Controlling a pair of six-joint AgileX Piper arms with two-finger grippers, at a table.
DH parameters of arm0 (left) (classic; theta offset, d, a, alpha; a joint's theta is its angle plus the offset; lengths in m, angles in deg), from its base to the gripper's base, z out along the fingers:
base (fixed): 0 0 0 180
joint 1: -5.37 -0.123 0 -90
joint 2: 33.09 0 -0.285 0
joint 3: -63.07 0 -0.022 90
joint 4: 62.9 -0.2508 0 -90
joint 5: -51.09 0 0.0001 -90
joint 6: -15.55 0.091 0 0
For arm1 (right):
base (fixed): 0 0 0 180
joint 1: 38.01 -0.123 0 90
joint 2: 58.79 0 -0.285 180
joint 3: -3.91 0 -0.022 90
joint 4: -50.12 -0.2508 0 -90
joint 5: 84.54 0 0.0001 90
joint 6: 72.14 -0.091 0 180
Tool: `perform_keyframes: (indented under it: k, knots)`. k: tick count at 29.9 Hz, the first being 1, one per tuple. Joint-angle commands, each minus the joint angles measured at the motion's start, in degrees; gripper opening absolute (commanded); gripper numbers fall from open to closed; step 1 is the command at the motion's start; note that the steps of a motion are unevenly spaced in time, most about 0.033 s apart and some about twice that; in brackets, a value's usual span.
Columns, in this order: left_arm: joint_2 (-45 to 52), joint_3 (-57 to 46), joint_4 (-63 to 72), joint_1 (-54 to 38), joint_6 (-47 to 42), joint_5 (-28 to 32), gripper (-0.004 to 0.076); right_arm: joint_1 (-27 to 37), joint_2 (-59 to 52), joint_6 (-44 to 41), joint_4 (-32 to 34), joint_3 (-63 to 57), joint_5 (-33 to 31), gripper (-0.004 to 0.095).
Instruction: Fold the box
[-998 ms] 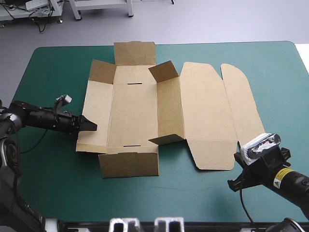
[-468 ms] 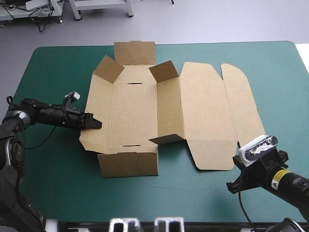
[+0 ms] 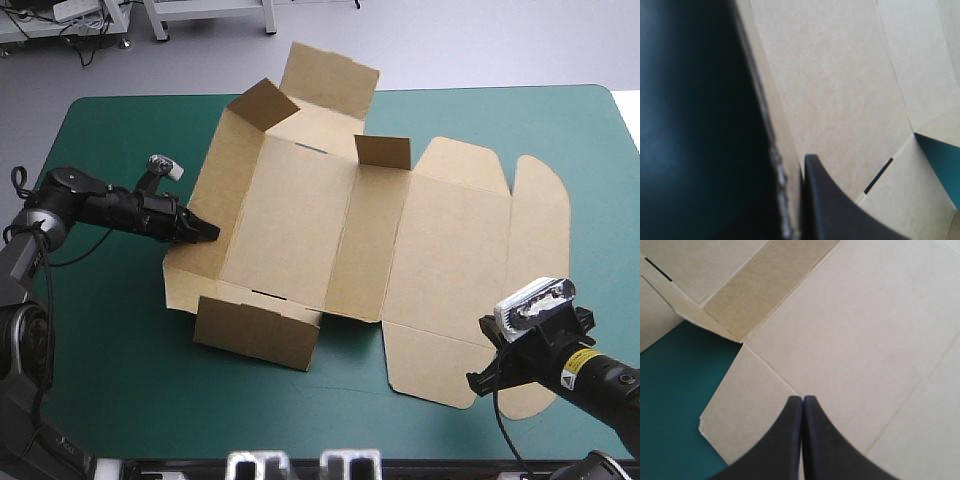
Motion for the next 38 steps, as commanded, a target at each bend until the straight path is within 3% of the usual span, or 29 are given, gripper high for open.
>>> perform_keyframes:
  k: [1,5,13,23,31,38]
  knots:
    - [5.69,7.5,1.35,3.45,1.85,-6.22,-0.0009,-0.08,0.06,0.46,0.36,1.5,3.7,-0.002]
    - [7.92,13.81,-3.4,8.87,1.28,-3.4,-0.0009,-0.08,0.06,-0.17,0.36,1.5,4.18,-0.002]
    - [9.59,18.0,-19.69,22.42,1.16,8.78,-0.0009,-0.08,0.17,-3.96,0.55,2.86,7.76,-0.002]
    - [10.2,18.0,-39.15,37.14,-3.35,23.78,-0.0009,-0.08,6.86,-14.77,12.02,14.11,6.3,-0.002]
    - [11.41,19.45,-63.89,43.88,-14.98,29.26,-0.0009,-0.08,15.07,-17.29,19.8,26.02,5.81,-0.002]
    - [11.75,22.12,-65.34,44.25,-15.08,30.46,-0.0009,-0.08,20.98,-15.77,19.82,33.76,5.54,-0.002]
